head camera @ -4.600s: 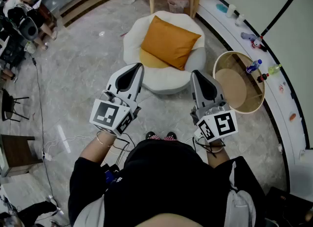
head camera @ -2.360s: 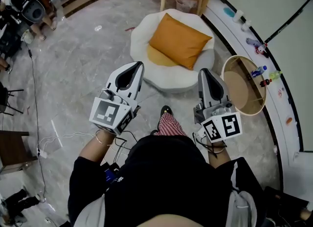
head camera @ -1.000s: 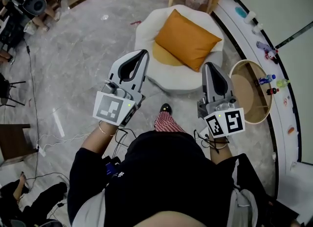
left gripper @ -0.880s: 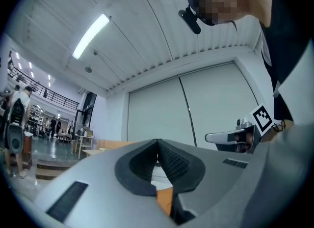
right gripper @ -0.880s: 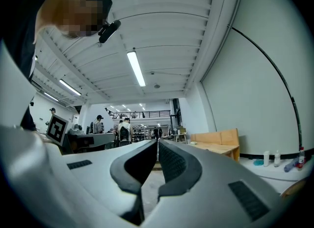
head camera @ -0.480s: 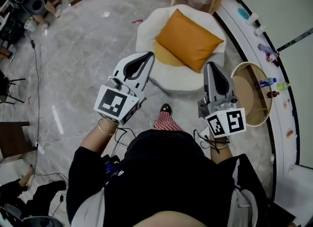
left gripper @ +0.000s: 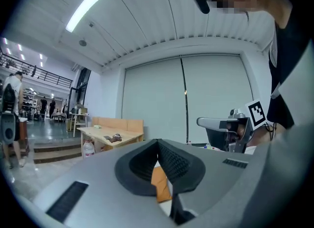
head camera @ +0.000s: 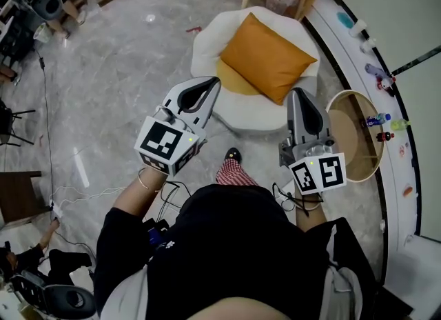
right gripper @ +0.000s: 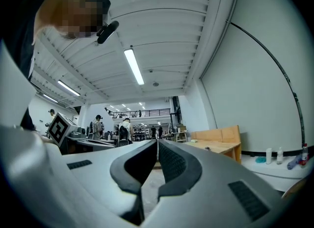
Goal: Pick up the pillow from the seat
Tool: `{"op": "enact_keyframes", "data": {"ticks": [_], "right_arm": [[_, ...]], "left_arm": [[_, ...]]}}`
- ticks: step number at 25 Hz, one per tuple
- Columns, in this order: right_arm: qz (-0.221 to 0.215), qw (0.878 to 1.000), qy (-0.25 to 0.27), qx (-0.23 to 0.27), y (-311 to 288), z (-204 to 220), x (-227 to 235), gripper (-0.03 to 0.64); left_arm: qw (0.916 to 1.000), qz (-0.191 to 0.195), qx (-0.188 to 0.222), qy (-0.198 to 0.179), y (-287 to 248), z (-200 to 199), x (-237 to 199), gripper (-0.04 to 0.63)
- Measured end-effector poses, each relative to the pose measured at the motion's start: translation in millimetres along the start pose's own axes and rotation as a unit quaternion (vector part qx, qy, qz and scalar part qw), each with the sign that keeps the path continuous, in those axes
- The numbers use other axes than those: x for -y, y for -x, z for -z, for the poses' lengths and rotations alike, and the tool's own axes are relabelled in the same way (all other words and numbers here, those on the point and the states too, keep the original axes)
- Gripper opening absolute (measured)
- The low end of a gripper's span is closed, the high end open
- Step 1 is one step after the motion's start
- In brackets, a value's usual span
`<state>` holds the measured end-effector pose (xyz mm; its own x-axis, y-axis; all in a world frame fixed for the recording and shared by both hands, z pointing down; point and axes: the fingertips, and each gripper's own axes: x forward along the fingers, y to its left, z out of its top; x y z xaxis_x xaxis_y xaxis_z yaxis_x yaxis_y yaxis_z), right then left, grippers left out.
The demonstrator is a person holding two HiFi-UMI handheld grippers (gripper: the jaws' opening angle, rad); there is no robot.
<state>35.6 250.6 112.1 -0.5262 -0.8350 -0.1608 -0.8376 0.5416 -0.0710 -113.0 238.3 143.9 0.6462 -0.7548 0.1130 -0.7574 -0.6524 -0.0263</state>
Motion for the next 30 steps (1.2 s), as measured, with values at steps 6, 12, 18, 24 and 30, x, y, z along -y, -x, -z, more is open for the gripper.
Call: {"op": "enact_keyframes", "data": {"ticks": [6,12,18,24,30], "right_arm": [[0.004,1.0,-0.003,-0.003,-13,4,17,0.023],[0.015,1.0,0.004,-0.007,-29,10,32,0.023],[0.022,1.0,0.004,-0.007,-43,14,55,0.023],[0.025,1.0,0.001,-0.004,-59,17,76,0.023],[0.034,0.999,0.002,0.003,-68,16,101,0.023]], "left_arm": [[1.0,0.002,-0.005,-0.001,-19,1,-9,0.009],[1.0,0.005,-0.004,0.002,-35,5,-23,0.009],[0.9999,0.008,-0.005,-0.005,-61,1,-35,0.009],[0.9999,0.012,-0.002,-0.011,-89,-5,-46,0.009],[0.9997,0.02,0.001,-0.011,-116,-8,-50,0.009]]}}
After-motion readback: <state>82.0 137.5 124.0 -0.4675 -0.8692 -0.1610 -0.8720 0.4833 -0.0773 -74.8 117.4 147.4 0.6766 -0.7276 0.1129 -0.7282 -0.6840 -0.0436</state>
